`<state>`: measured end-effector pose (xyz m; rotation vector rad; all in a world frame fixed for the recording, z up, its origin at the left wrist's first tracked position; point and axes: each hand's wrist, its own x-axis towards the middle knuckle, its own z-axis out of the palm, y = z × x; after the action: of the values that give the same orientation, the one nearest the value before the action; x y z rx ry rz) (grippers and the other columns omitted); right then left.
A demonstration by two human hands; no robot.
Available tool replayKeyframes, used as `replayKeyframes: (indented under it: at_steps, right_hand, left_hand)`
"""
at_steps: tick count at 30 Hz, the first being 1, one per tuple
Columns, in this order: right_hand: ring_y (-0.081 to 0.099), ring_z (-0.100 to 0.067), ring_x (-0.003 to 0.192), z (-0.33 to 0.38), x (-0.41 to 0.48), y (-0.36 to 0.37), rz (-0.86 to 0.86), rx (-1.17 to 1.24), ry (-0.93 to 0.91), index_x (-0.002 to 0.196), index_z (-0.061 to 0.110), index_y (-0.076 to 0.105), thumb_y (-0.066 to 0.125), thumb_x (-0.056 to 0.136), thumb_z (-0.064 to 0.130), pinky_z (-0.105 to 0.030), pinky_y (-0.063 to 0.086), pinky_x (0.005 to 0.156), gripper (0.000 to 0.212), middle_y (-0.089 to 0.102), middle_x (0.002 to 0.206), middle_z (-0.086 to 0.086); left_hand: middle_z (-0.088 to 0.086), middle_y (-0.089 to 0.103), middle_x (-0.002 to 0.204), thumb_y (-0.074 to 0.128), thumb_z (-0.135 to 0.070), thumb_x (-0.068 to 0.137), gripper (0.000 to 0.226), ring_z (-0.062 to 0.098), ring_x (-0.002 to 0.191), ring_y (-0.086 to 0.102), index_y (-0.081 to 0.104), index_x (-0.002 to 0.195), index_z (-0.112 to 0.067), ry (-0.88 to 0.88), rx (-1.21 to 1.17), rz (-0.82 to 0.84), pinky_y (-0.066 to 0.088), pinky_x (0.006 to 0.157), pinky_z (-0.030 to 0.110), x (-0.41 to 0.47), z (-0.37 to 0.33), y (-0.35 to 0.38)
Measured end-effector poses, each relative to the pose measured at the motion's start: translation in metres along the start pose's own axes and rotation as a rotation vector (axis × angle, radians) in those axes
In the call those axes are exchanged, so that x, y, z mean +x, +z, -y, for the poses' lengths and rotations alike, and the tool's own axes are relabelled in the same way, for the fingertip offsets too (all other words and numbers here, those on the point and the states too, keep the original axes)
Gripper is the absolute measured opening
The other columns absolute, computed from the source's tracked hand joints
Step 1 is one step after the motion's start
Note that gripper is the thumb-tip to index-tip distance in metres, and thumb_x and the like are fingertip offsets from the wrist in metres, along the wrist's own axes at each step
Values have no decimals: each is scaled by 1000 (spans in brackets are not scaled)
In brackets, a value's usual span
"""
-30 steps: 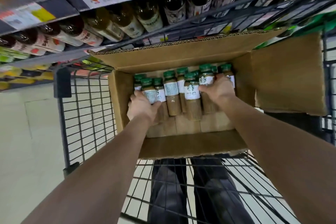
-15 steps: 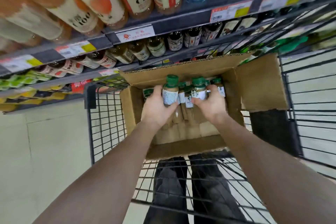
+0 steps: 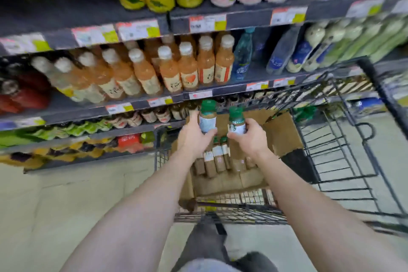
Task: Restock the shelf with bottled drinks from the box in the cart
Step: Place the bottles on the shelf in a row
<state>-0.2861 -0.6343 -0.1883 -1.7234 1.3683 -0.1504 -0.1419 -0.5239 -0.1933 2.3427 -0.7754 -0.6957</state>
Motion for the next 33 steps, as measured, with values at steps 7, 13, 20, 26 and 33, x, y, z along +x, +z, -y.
replayKeyframes:
  at_steps: [7,13,20,26,33]
  right_hand:
    - [61,-15,97,66,-88,-19,-85,80,-209,128,14,59,83,81,31,-23,40,76,56,61,105,6]
    - [59,-14,108,93,-179,-18,-139,165,-329,138,13,55,82,79,35,-28,44,87,68,62,121,6]
    - [57,-22,126,153,-257,9,-126,205,-455,144,15,51,82,73,51,-38,49,102,86,59,137,1]
    - [58,-23,124,212,-284,51,-83,213,-522,146,12,48,82,81,36,-33,49,96,77,60,136,-3]
    - [61,-17,112,293,-290,126,-88,132,-604,139,15,54,84,78,37,-29,48,86,71,63,126,2]
  left_hand:
    - [7,66,134,73,-53,87,80,32,118,64,35,150,-23,162,21,-168,54,89,39,-67,-10,-87]
    - [-2,63,135,77,-62,77,84,24,121,61,39,145,-30,186,-101,-293,54,95,43,-156,-5,-143]
    - [-6,67,122,84,-56,74,76,15,107,66,47,135,-30,261,-201,-431,57,87,36,-224,15,-227]
    - [-12,66,114,84,-50,76,70,11,105,64,49,133,-30,255,-212,-526,55,90,35,-242,51,-305]
    - [-13,68,112,81,-57,75,64,14,102,67,47,124,-37,241,-163,-529,59,86,42,-216,118,-379]
